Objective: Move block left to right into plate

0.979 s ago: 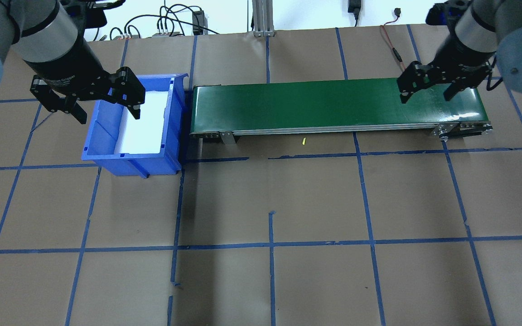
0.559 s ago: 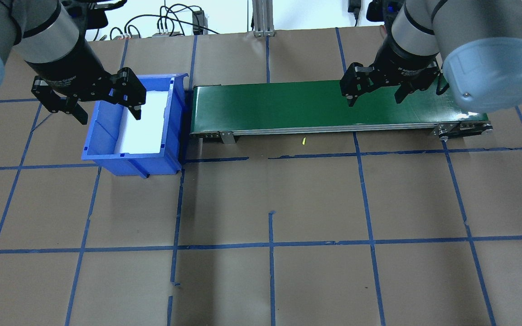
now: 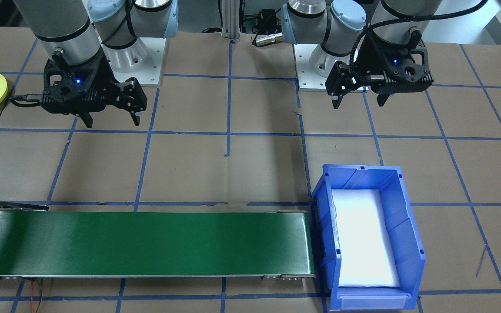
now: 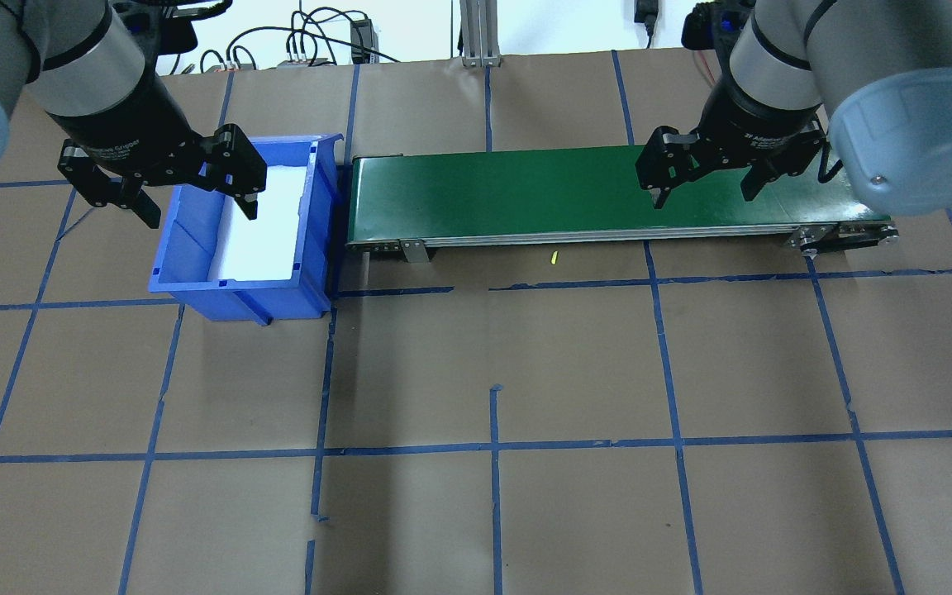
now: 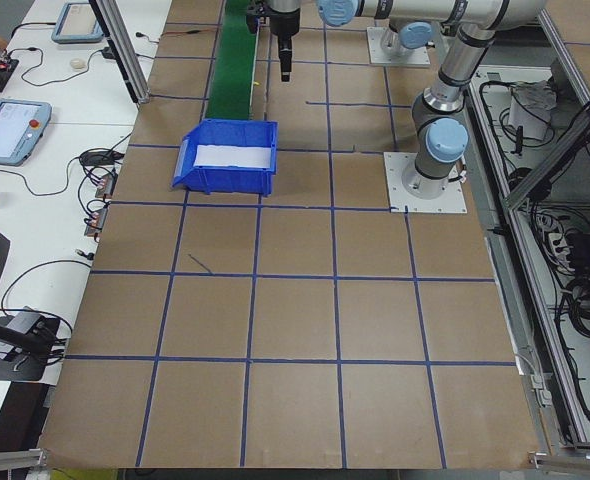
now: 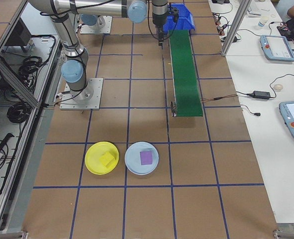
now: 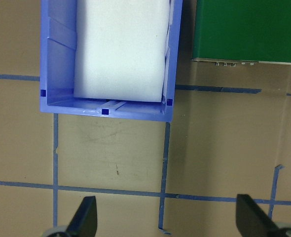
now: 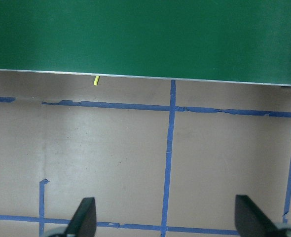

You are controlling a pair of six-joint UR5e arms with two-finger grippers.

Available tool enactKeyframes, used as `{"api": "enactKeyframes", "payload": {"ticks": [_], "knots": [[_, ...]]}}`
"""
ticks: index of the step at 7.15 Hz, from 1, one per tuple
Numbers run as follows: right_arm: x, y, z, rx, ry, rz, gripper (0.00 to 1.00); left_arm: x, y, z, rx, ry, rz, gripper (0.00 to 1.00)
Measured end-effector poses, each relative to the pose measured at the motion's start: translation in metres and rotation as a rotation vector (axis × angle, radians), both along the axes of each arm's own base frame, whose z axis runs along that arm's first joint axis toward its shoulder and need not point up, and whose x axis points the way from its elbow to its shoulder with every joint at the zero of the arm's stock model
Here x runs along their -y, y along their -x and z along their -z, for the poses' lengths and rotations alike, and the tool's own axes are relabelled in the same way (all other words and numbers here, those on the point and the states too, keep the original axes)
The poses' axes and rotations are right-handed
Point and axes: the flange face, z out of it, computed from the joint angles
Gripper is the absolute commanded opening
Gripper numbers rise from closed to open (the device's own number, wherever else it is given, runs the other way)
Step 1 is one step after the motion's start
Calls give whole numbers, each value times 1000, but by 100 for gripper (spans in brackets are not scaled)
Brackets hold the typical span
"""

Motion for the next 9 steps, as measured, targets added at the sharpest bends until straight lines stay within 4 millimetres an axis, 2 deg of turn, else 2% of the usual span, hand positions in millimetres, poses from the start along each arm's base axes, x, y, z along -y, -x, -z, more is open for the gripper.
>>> {"api": "enactKeyframes", "payload": {"ticks": [3, 9], "knots": [[-5, 19, 10, -6, -92, 3, 100, 0, 0, 0, 0, 0, 0, 100], [-11, 18, 11, 8, -122, 9, 100, 0, 0, -2, 2, 5, 1, 100]]}}
